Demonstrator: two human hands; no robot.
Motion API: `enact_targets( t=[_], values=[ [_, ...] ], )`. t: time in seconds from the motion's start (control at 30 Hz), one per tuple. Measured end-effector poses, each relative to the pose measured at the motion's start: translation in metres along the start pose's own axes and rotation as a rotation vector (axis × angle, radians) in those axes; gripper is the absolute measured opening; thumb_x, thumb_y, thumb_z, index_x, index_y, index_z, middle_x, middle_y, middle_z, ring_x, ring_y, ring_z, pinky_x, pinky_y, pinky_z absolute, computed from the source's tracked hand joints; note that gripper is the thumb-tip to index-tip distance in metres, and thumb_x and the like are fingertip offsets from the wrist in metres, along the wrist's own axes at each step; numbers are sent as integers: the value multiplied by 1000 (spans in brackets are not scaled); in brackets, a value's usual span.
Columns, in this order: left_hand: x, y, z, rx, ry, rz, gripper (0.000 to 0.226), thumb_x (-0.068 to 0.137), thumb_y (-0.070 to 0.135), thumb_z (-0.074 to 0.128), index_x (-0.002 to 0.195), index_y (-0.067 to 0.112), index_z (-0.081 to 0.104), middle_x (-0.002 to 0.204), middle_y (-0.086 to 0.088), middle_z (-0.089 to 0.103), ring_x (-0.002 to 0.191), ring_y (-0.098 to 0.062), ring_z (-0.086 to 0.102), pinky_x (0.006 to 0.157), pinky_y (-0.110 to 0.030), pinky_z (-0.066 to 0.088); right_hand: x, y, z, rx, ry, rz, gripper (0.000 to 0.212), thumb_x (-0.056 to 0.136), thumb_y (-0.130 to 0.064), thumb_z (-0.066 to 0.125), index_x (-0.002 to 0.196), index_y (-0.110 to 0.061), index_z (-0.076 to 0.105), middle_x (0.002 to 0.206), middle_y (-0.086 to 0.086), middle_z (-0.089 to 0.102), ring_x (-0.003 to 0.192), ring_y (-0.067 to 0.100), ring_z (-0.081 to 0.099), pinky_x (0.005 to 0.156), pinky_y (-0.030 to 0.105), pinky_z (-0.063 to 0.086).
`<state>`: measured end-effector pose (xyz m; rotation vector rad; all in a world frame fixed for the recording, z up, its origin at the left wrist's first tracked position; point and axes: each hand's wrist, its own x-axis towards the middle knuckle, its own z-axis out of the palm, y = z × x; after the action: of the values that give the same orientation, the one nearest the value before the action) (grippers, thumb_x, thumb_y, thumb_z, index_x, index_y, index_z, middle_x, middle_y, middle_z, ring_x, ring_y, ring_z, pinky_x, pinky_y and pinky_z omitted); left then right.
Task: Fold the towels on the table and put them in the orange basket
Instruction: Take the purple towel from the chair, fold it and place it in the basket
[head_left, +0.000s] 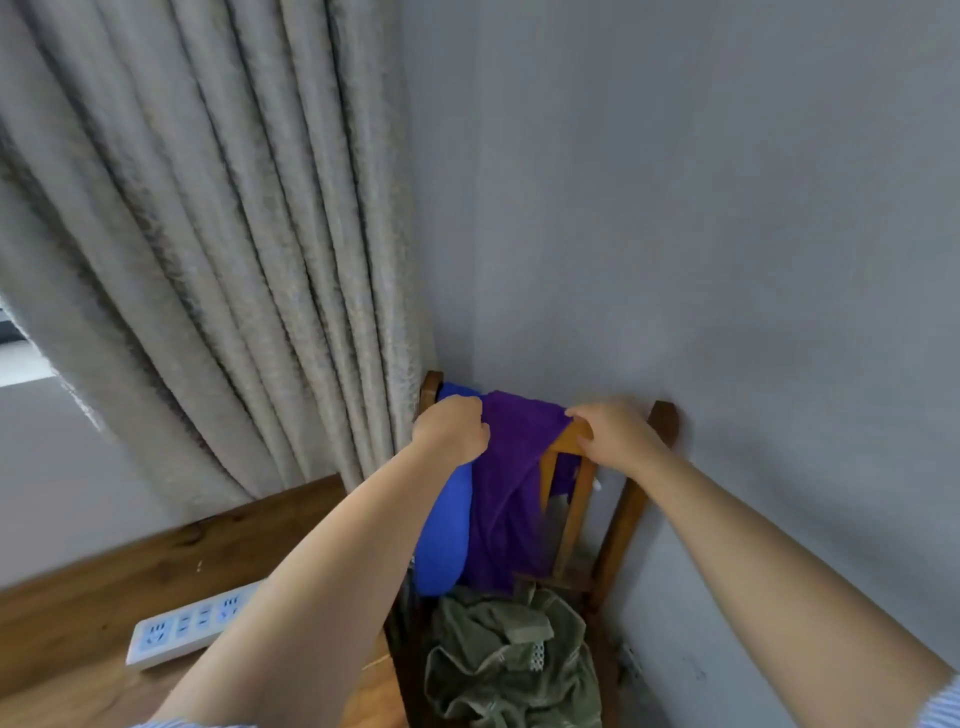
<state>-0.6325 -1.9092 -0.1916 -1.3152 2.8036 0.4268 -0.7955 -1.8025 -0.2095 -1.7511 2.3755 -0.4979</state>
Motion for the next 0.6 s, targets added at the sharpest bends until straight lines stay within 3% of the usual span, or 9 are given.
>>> enact_targets(
  t=[0.13,0.23,0.33,0.5,0.6],
  values=[
    [42,8,18,-29,-45,-59,35,97,25,36,119,1,50,123,-14,55,112,-27,52,87,-35,44,33,27,19,-27,-56,-103,25,86,-9,54,110,-9,63,105,13,63,99,27,57,77,27,42],
    [66,16,31,-34,-56,-128,38,96,29,39,121,1,48,124,-15,54,114,-29,52,87,-36,45,50,46,33,-50,-95,-152,31,88,-15,53,119,-12,58,115,12,56,108,24,49,86,27,39],
    [78,20,42,-67,-16,-199,37,95,29,42,120,1,49,123,-15,54,113,-30,52,85,-37,45,60,56,44,-49,-37,-191,31,89,-19,54,118,-11,60,112,13,56,109,24,47,88,28,38],
    [87,14,56,-212,160,-267,31,94,23,47,119,7,54,117,-11,61,109,-26,54,81,-34,44,63,63,56,39,148,-213,20,81,-8,63,99,-2,69,89,19,63,89,33,56,77,37,46],
    [89,12,62,-257,215,-259,27,94,21,47,116,7,57,116,-13,57,104,-25,53,79,-31,41,60,60,63,123,332,-218,12,62,5,76,72,-1,72,65,14,62,63,34,59,53,40,51]
  ],
)
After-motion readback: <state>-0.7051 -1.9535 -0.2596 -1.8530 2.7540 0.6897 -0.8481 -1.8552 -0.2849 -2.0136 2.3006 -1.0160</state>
